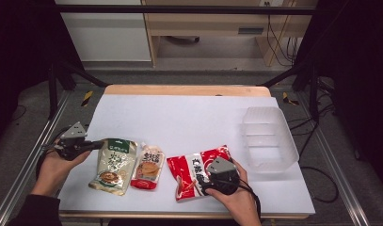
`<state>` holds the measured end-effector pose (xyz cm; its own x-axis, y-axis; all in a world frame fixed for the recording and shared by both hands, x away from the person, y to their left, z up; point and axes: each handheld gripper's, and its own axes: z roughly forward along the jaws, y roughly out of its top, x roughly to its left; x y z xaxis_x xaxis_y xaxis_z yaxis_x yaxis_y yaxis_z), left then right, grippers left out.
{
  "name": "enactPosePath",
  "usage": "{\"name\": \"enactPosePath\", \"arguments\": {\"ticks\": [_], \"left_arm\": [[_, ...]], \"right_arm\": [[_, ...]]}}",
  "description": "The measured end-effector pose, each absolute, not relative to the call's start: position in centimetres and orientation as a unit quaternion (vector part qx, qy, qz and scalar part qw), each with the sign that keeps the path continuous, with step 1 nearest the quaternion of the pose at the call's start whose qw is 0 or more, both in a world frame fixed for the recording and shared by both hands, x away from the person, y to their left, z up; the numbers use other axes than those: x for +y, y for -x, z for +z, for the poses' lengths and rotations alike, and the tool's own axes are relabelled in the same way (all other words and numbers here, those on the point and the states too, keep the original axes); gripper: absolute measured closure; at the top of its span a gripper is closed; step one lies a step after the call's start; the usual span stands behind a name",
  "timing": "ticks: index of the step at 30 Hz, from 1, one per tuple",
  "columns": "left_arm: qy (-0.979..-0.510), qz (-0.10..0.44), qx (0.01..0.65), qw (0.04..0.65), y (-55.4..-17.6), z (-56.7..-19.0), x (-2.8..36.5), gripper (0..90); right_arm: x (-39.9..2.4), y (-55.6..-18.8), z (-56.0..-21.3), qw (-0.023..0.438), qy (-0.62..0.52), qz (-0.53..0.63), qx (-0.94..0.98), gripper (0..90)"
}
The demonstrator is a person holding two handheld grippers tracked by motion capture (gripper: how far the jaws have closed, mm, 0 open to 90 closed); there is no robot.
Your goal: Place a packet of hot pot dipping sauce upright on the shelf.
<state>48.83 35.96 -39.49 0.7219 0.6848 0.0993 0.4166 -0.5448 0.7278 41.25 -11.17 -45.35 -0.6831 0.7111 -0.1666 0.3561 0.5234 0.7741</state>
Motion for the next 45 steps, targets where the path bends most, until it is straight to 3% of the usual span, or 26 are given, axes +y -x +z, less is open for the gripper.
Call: {"name": "enactPosePath", "arguments": {"ticks": [33,45], "left_arm": [[-0.849,0.278,0.245,0.376,-44.5,-31.2,33.1,90.0],[-0.852,0.261,0.209,0.403,-44.8,-29.6,29.6,90.0]], "right_arm": [[-11.0,-41.3,-45.2,0.209,-0.323,0.402,0.831,15.3],[-11.0,-41.2,-44.5,0.208,-0.319,0.414,0.827,15.4]]}}
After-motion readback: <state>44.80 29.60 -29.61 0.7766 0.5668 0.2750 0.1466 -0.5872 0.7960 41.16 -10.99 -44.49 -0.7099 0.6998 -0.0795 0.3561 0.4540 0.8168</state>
